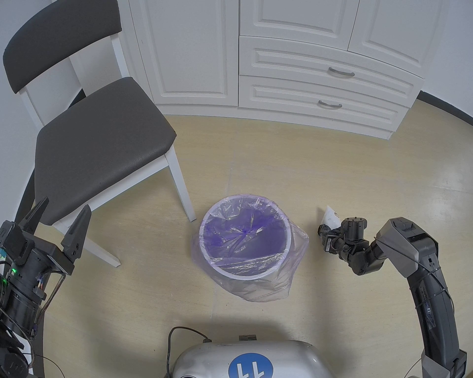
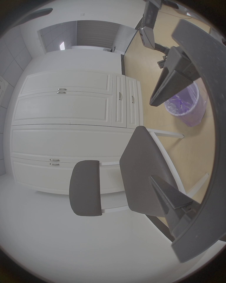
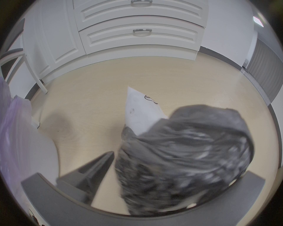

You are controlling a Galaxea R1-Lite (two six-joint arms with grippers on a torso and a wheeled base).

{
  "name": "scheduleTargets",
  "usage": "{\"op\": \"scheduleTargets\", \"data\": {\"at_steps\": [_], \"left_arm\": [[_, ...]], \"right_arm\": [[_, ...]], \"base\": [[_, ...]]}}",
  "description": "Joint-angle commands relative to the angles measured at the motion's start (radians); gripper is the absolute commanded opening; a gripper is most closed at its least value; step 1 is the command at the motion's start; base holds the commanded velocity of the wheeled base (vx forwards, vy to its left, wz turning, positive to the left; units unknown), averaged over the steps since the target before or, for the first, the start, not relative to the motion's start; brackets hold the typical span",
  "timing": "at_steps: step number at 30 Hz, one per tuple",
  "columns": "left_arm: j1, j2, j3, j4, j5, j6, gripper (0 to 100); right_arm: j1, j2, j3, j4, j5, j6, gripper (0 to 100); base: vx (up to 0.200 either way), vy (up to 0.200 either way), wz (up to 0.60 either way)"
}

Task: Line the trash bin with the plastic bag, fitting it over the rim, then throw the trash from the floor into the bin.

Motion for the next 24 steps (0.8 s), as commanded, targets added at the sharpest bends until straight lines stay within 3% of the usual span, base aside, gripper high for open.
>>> {"op": "scheduleTargets", "data": {"at_steps": [1,6,11,14,22,24], "left_arm": [[-0.001,-0.001,0.018,0.0,0.0,0.0,100],[-0.002,-0.001,0.018,0.003,0.0,0.001,100],[-0.018,-0.007,0.018,0.004,0.002,0.001,100],[-0.024,-0.01,0.018,0.006,0.003,0.001,100],[-0.062,-0.056,0.018,0.063,0.005,0.003,100],[-0.073,-0.111,0.018,0.144,0.003,0.003,100]], "right_arm": [[-0.003,-0.045,0.045,0.003,-0.001,-0.004,0],[-0.013,-0.169,0.169,0.008,0.003,-0.025,0],[-0.036,-0.356,0.347,-0.035,0.003,-0.147,0],[-0.039,-0.454,0.446,-0.083,0.011,-0.167,0],[-0.087,-0.789,0.796,-0.299,0.016,-0.389,0],[-0.099,-0.873,0.913,-0.433,0.022,-0.461,0]], "base": [[0.0,0.0,0.0],[0.0,0.0,0.0],[0.0,0.0,0.0],[0.0,0.0,0.0],[0.0,0.0,0.0],[0.0,0.0,0.0]]}}
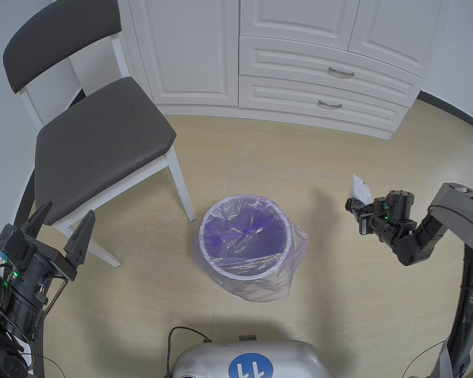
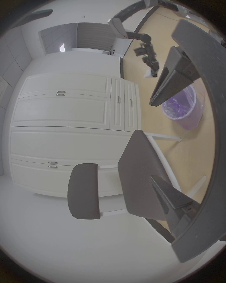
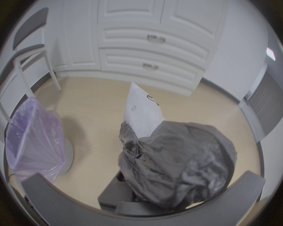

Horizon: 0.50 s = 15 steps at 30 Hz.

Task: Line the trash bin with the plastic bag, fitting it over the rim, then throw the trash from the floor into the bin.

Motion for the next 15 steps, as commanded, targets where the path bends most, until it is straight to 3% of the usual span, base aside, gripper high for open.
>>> {"op": "scheduleTargets", "data": {"at_steps": [1,6,13,15], "left_arm": [[-0.039,-0.119,0.018,0.144,0.0,0.001,100],[-0.047,-0.218,0.018,0.23,-0.006,-0.002,100],[-0.114,-0.217,0.012,0.235,-0.009,0.013,100],[-0.114,-0.129,-0.019,0.229,-0.011,0.049,100]], "right_arm": [[-0.045,-0.331,0.294,-0.249,0.013,-0.17,0],[-0.033,-0.444,0.417,-0.359,0.052,-0.187,0],[0.027,-0.587,0.51,-0.393,0.082,-0.214,0],[0.108,-0.648,0.552,-0.398,0.088,-0.214,0]], "base": [[0.0,0.0,0.0],[0.0,0.0,0.0],[0.0,0.0,0.0],[0.0,0.0,0.0]]}}
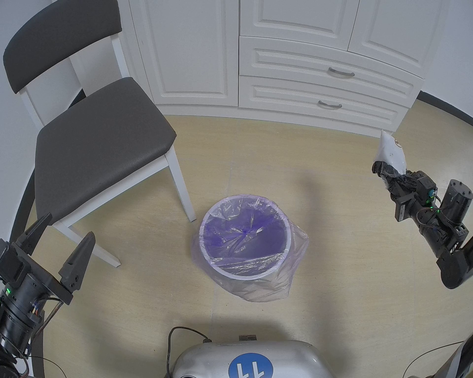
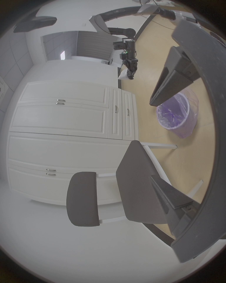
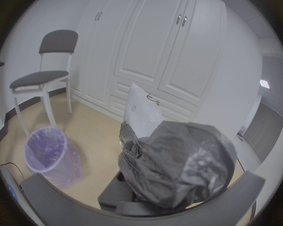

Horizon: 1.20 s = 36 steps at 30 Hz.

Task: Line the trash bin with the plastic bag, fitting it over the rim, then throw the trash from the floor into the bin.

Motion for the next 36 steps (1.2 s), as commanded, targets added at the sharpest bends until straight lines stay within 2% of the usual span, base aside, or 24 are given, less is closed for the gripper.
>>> {"op": "scheduleTargets", "data": {"at_steps": [1,8,11,13,14,16,17,20,21,22,23,24,25,27,28,29,31,32,33,34,35,36], "left_arm": [[-0.029,0.08,-0.035,-0.004,-0.001,0.048,100],[-0.021,0.172,-0.167,-0.007,0.001,0.077,100],[0.008,0.158,-0.214,-0.006,0.001,0.071,100],[0.024,0.158,-0.23,-0.007,0.001,0.077,100],[0.037,0.16,-0.251,-0.007,-0.001,0.078,100],[0.039,0.164,-0.267,-0.007,-0.001,0.078,100],[0.042,0.174,-0.297,-0.007,0.001,0.083,100],[0.057,0.178,-0.322,-0.006,0.005,0.092,100],[0.057,0.178,-0.322,-0.006,0.005,0.092,100],[0.097,0.164,-0.314,-0.006,0.007,0.094,100],[0.097,0.164,-0.314,-0.006,0.007,0.094,100],[0.146,0.148,-0.303,-0.006,0.005,0.095,100],[0.165,0.141,-0.297,-0.007,0.005,0.097,100],[0.206,0.126,-0.29,-0.006,0.001,0.097,100],[0.211,0.123,-0.296,-0.006,0.001,0.1,100],[0.211,0.123,-0.296,-0.006,0.001,0.1,100],[0.211,0.118,-0.297,-0.006,0.001,0.108,100],[0.209,0.115,-0.297,-0.007,-0.001,0.109,100],[0.208,0.115,-0.297,-0.007,-0.001,0.109,100],[0.208,0.115,-0.297,-0.007,-0.001,0.111,100],[0.208,0.117,-0.302,-0.007,-0.002,0.109,100],[0.208,0.117,-0.303,-0.007,-0.002,0.108,100]], "right_arm": [[0.123,-0.183,0.091,-0.019,0.018,-0.012,0],[0.29,-0.214,0.104,-0.019,0.026,0.008,0],[0.398,-0.211,0.104,-0.019,0.024,0.054,0],[0.433,-0.209,0.104,-0.019,0.024,0.071,0],[0.485,-0.202,0.102,-0.019,0.023,0.1,0],[0.516,-0.197,0.101,-0.018,0.021,0.118,0],[0.564,-0.191,0.101,-0.007,0.018,0.143,0],[0.64,-0.156,0.108,-0.008,0.006,0.195,0],[0.64,-0.156,0.108,-0.008,0.006,0.195,0],[0.675,-0.119,0.107,-0.01,-0.016,0.24,0],[0.675,-0.119,0.107,-0.01,-0.016,0.24,0],[0.683,-0.073,0.084,0.002,-0.04,0.279,0],[0.683,-0.051,0.061,0.012,-0.045,0.284,0],[0.675,0.012,-0.047,0.093,-0.062,0.287,0],[0.674,0.035,-0.12,0.177,-0.089,0.287,0],[0.674,0.038,-0.129,0.188,-0.092,0.287,0],[0.674,0.055,-0.258,0.366,-0.154,0.287,0],[0.674,0.055,-0.349,0.507,-0.198,0.292,0],[0.674,0.052,-0.399,0.585,-0.217,0.295,0],[0.674,0.052,-0.407,0.599,-0.22,0.296,0],[0.677,0.049,-0.51,0.746,-0.232,0.309,0],[0.679,0.049,-0.553,0.806,-0.237,0.315,0]], "base": [[0.0,0.0,0.0],[0.0,0.0,0.0],[0.0,0.0,0.0],[0.0,0.0,0.0],[0.0,0.0,0.0],[0.0,0.0,0.0],[0.0,0.0,0.0],[0.0,0.0,0.0],[0.0,0.0,0.0],[0.0,0.0,0.0],[0.0,0.0,0.0],[0.0,0.0,0.0],[0.0,0.0,0.0],[0.0,0.0,0.0],[0.0,0.0,0.0],[0.0,0.0,0.0],[0.0,0.0,0.0],[0.0,0.0,0.0],[0.0,0.0,0.0],[0.0,0.0,0.0],[0.0,0.0,0.0],[0.0,0.0,0.0]]}}
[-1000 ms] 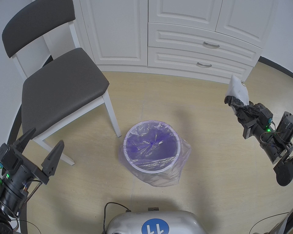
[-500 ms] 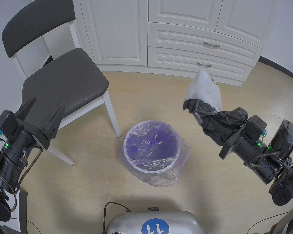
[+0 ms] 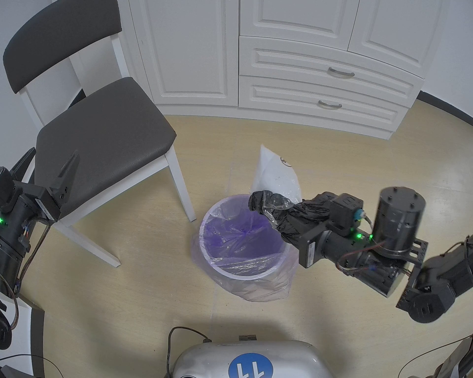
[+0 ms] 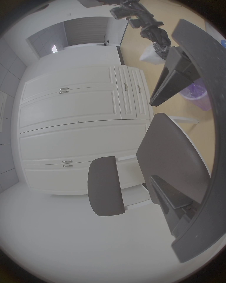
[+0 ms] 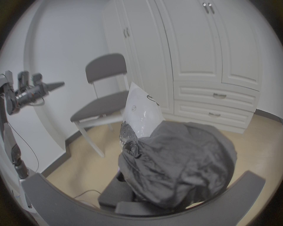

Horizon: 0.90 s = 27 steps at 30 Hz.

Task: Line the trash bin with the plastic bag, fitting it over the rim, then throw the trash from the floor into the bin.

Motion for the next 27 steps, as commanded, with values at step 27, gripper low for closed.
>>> {"op": "scheduleTargets", "data": {"at_steps": [27], "left_arm": [[0.029,-0.014,0.003,0.0,-0.026,0.006,100]], "right_arm": [[0.047,0.435,-1.348,1.8,-0.125,0.282,0]], "base": [[0.0,0.0,0.0]]}}
